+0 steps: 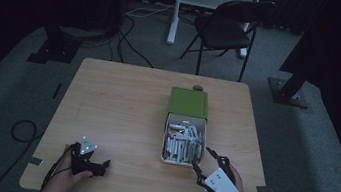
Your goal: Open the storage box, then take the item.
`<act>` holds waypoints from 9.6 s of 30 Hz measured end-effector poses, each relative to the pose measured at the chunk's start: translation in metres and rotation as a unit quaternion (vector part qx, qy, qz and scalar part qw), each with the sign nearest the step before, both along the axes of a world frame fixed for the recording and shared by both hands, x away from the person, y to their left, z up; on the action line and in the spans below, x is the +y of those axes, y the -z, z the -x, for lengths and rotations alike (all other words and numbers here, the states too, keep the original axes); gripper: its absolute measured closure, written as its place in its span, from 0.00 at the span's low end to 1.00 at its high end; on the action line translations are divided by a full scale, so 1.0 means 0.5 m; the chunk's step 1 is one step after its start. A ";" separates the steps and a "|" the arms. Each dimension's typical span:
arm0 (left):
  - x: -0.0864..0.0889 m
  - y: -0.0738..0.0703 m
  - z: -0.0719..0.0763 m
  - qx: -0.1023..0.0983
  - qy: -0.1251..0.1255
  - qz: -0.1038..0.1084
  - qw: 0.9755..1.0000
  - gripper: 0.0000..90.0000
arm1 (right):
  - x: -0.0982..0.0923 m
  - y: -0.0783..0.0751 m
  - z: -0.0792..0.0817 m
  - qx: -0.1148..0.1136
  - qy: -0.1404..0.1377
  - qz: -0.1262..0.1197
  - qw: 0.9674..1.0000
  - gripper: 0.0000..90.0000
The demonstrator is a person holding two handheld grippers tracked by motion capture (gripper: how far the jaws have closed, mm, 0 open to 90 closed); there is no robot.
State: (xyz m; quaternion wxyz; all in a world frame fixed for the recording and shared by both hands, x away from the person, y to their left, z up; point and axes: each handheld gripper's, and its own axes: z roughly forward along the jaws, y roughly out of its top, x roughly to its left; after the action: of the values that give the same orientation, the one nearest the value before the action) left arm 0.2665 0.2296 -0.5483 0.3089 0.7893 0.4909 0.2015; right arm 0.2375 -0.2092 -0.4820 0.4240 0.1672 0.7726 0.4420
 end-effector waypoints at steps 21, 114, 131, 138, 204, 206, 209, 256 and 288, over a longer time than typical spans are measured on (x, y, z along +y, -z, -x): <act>0.000 0.000 0.000 0.000 0.000 0.000 1.000 0.01 | -0.096 0.021 -0.016 0.080 0.018 -0.108 0.991 0.33; 0.018 -0.018 -0.005 0.000 0.024 -0.007 1.000 0.01 | -0.198 0.139 -0.107 0.337 0.125 -0.062 0.931 0.13; -0.027 -0.057 -0.011 -0.018 0.057 0.018 0.998 0.05 | -0.198 0.139 -0.106 0.337 0.125 -0.062 0.931 0.13; -0.047 -0.067 -0.010 -0.020 0.069 0.026 0.997 0.05 | -0.198 0.139 -0.106 0.337 0.125 -0.062 0.931 0.13; -0.323 -0.227 -0.038 -0.105 0.217 0.093 0.966 0.05 | -0.198 0.139 -0.106 0.337 0.125 -0.062 0.931 0.13; -0.333 -0.225 -0.038 -0.105 0.219 0.094 0.965 0.05 | -0.198 0.139 -0.106 0.337 0.125 -0.062 0.931 0.13; -0.349 -0.222 -0.036 -0.102 0.229 0.096 0.963 0.06 | -0.199 0.139 -0.106 0.337 0.125 -0.062 0.931 0.13; -0.504 -0.148 -0.057 -0.104 0.269 0.102 0.952 0.24 | -0.198 0.139 -0.106 0.337 0.125 -0.062 0.931 0.13; -0.539 -0.116 -0.081 -0.049 0.191 0.076 0.977 0.71 | -0.198 0.139 -0.106 0.337 0.125 -0.062 0.931 0.13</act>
State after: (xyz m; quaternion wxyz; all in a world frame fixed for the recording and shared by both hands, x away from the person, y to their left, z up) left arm 0.3071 -0.0399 -0.4900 0.4245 0.8317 0.3297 0.1392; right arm 0.2904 -0.3084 -0.5517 0.1795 0.4273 0.8140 0.3503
